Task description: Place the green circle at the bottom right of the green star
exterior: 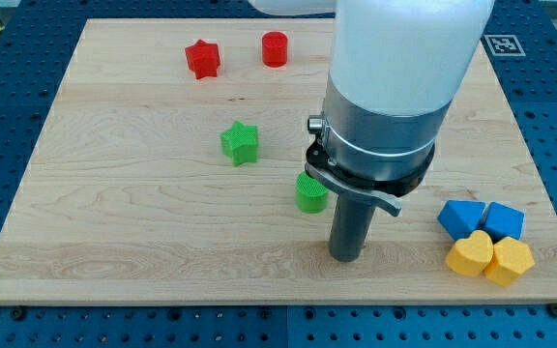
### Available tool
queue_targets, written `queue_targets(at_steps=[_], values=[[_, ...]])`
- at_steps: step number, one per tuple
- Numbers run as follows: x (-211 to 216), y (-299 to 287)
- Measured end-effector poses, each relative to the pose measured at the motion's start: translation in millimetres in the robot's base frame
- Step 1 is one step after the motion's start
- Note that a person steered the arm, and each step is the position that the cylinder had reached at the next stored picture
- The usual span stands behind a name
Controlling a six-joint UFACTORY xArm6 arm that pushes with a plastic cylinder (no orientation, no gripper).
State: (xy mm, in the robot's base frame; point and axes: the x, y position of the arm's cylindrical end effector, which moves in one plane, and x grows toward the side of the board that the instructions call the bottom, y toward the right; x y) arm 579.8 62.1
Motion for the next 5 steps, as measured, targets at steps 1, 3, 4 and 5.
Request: queue_targets(at_steps=[1,3,4,5], values=[[-34,1],[-70,-22],[-46,-30],[-46,-30]])
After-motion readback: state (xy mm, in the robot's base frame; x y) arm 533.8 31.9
